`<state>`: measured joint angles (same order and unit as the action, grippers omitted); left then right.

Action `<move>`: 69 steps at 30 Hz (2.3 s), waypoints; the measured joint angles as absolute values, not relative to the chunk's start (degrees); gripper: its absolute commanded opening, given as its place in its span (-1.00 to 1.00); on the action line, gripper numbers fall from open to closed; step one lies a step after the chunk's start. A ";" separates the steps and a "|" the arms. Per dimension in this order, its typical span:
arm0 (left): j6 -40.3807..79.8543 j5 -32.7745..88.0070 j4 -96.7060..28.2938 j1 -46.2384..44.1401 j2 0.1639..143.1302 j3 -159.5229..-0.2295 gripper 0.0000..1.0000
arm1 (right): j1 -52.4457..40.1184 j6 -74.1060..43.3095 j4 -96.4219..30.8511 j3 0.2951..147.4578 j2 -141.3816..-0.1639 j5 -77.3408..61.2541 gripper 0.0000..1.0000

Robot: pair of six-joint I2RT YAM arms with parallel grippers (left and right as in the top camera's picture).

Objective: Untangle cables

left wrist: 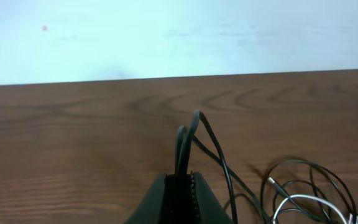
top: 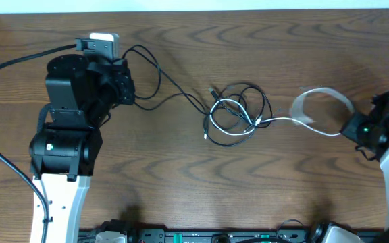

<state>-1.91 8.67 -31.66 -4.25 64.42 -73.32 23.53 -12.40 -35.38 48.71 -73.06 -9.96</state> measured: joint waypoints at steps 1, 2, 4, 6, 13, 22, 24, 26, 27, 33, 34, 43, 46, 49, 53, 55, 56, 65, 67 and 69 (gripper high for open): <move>-1.91 8.64 -31.70 -4.14 64.47 -73.32 -0.85 | 23.55 -12.58 -35.38 48.71 -72.55 -9.78 -0.98; -1.91 8.62 -31.68 -3.84 64.53 -73.32 -0.85 | 23.55 -12.95 -35.55 48.71 -71.26 -9.32 -0.98; -1.89 8.54 -31.68 -3.33 64.73 -73.32 -0.85 | 23.55 -13.47 -36.03 48.71 -69.14 -8.99 -0.98; -1.87 8.43 -31.79 -2.87 64.99 -73.32 -0.84 | 23.55 -13.89 -36.56 48.71 -67.57 -8.93 -0.98; -2.00 14.31 -33.23 -2.68 67.18 -73.32 -0.66 | 23.24 -14.28 -36.86 48.71 -66.61 -11.42 -0.98; -1.93 24.64 -36.56 -5.54 69.30 -73.32 -0.14 | 18.06 -14.28 -37.50 48.71 -66.61 -13.26 -0.98; -1.93 25.58 -37.39 -7.09 69.30 -73.32 -0.06 | 16.23 -14.31 -37.45 48.71 -66.61 -13.34 -0.98; -1.93 26.22 -38.15 -9.04 69.34 -73.32 -0.04 | 14.24 -14.31 -37.43 48.71 -66.61 -13.39 -0.98; -1.98 26.48 -38.41 -9.98 69.45 -73.32 -0.04 | 13.37 -14.31 -37.36 48.71 -66.61 -13.43 -0.98; -4.82 27.11 -38.81 -15.92 72.86 -73.54 -0.03 | 8.45 -14.31 -36.58 48.71 -66.63 -13.45 -0.98; -5.58 27.14 -38.81 -16.88 74.30 -73.71 -0.04 | 7.84 -14.31 -36.53 48.71 -66.63 -13.43 -0.98; -13.98 27.14 -37.01 -21.85 89.80 -74.35 0.08 | 4.78 -12.16 -36.73 48.71 -66.63 -14.48 -0.73; -16.82 27.14 -35.68 -22.74 93.56 -74.35 0.10 | 3.92 -10.41 -37.15 48.71 -66.63 -15.57 0.10; -18.52 27.62 -35.20 -23.24 95.92 -74.35 0.09 | 3.05 -8.36 -36.97 48.71 -66.63 -17.30 0.15; -19.70 28.47 -34.94 -23.27 97.23 -74.35 0.10 | 0.99 -7.05 -34.98 48.71 -67.33 -18.81 0.27; -19.84 28.42 -34.54 -23.27 97.25 -74.35 0.09 | -0.14 -7.03 -32.86 48.71 -68.77 -19.25 0.31; -19.77 28.32 -34.33 -23.27 97.25 -74.35 0.09 | -0.84 -7.11 -31.59 48.71 -69.95 -19.49 0.32; -14.68 18.39 -33.47 -23.35 96.92 -74.35 0.09 | -6.83 -11.22 -17.96 48.71 -85.54 -19.81 0.27; -14.09 17.34 -33.45 -23.35 96.40 -74.35 0.09 | -8.62 -12.08 -14.96 48.73 -89.12 -19.88 0.27; -13.63 16.56 -33.54 -23.35 95.55 -74.35 0.10 | -10.17 -12.95 -12.43 48.73 -92.20 -19.73 0.27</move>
<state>-13.63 16.56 -33.54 -23.35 95.55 -74.35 -10.17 -12.95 -12.43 48.73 -92.20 -19.73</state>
